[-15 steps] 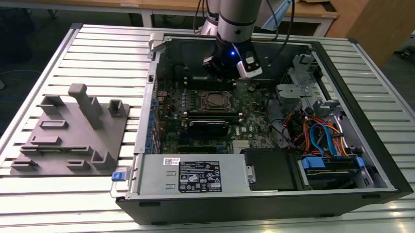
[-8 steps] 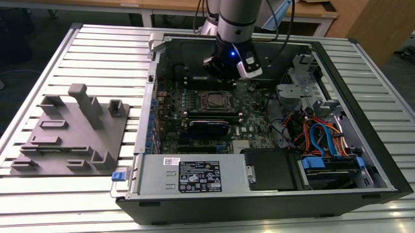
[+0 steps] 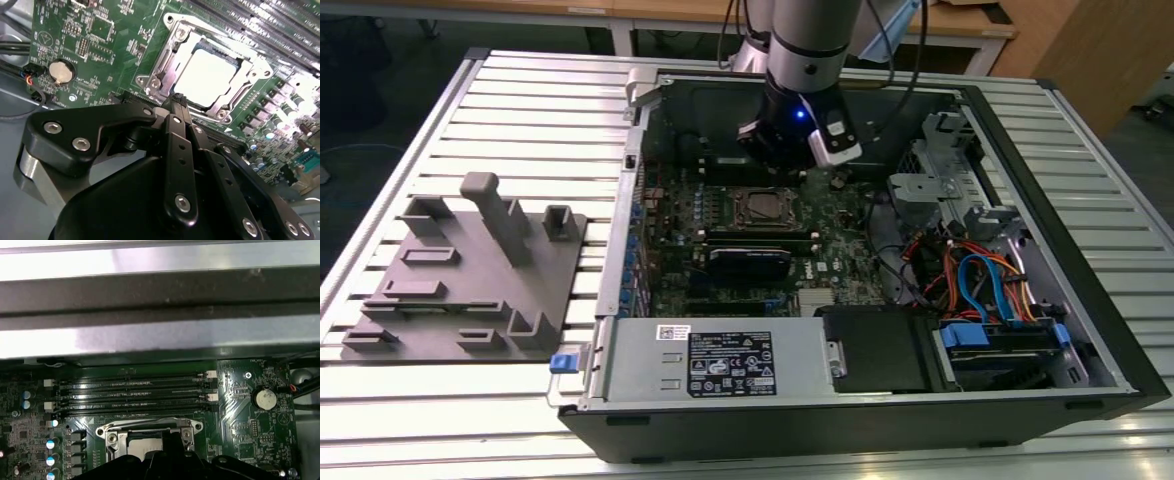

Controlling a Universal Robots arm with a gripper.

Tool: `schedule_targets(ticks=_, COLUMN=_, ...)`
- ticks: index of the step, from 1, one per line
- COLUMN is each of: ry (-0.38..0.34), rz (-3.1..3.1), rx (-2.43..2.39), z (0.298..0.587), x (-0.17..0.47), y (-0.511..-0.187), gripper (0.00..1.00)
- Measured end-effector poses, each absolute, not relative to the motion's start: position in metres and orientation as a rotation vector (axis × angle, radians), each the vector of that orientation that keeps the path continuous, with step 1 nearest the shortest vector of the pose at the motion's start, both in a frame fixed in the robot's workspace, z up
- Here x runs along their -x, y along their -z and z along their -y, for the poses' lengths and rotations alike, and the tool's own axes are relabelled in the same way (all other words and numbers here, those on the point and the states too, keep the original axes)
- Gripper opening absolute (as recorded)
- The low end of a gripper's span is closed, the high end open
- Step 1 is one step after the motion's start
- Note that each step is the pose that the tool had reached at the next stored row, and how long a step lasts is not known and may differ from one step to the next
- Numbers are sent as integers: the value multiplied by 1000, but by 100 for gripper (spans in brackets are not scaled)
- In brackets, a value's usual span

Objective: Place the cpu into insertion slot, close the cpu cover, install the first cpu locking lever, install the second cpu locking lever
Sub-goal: 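Install the second cpu locking lever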

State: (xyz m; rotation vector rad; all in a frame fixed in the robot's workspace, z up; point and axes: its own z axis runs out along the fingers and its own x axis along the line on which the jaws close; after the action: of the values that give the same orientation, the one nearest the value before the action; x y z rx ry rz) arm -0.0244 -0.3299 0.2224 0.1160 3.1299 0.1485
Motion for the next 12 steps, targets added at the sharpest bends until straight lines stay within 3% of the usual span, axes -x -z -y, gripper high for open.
schedule_targets(ticks=12, ry=-127, rz=-3130, rx=-116, z=336, x=24, y=-222, gripper=11)
